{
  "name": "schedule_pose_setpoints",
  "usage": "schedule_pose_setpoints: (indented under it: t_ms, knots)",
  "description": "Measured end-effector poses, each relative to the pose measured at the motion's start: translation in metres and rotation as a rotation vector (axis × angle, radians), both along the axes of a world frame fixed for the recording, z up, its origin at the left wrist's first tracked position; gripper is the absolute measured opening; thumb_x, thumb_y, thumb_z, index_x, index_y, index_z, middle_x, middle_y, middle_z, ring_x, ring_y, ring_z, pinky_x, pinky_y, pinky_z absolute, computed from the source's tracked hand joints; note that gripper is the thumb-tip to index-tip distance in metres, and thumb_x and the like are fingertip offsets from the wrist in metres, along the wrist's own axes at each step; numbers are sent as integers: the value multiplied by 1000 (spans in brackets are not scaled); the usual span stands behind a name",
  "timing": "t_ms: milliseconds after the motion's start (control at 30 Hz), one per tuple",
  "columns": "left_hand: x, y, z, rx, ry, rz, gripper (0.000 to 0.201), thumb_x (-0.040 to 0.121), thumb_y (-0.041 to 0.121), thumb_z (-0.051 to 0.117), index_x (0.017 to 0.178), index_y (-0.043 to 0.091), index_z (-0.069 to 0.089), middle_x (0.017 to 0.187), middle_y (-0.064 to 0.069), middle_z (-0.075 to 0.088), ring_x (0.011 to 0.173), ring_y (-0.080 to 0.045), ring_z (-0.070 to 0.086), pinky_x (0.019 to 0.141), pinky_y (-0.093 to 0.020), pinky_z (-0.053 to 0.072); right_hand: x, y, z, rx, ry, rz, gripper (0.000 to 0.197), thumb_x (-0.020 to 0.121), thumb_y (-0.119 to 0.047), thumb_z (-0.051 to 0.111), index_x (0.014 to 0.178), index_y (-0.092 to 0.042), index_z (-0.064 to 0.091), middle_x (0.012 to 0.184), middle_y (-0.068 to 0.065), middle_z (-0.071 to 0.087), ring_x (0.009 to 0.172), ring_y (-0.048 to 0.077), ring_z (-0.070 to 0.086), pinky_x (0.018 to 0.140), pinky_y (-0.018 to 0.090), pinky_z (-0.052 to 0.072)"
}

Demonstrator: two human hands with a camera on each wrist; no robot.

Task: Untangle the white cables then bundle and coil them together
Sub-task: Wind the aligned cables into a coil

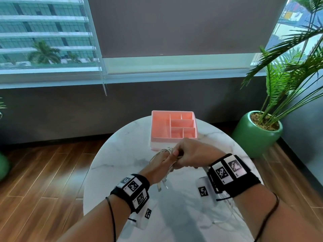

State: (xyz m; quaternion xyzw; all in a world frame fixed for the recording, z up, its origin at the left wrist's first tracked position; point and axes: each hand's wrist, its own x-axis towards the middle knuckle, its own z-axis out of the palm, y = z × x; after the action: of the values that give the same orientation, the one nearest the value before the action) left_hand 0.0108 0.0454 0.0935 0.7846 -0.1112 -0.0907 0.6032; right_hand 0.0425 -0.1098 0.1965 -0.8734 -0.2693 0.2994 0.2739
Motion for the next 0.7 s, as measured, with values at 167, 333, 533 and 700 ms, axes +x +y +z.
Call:
schedule_pose_setpoints:
  t_ms: [167, 333, 533, 700]
  knots:
    - [-5, -8, 23, -183, 348, -138, 65, 90, 76, 19, 83, 16, 42, 64, 1, 34, 52, -13, 25, 50, -26, 24, 14, -7, 14, 69, -69, -67, 14, 73, -16, 81, 82, -16, 70, 71, 15, 69, 56, 13, 57, 47, 27, 45]
    - [-8, -6, 29, -271, 441, -186, 59, 90, 76, 33, 72, 21, 28, 61, 3, 30, 51, -13, 26, 48, -24, 26, 24, -15, 7, 183, -43, -113, 12, 75, -13, 77, 83, -12, 67, 68, 16, 69, 56, 17, 56, 47, 29, 45]
    - [-14, -3, 33, -373, 488, -138, 59, 88, 72, 44, 70, 18, 25, 55, 0, 22, 44, -14, 21, 43, -22, 24, 30, -21, -6, 288, 94, -142, 16, 83, -24, 79, 97, -17, 73, 84, 11, 69, 54, 19, 49, 48, 29, 45]
    - [-15, 4, 33, -508, 514, -90, 66, 82, 73, 57, 68, 18, 24, 51, 2, 17, 40, -10, 17, 44, -18, 21, 26, -27, -26, 392, 325, -161, 29, 95, -38, 64, 117, -21, 71, 92, 3, 72, 51, 14, 46, 54, 30, 53]
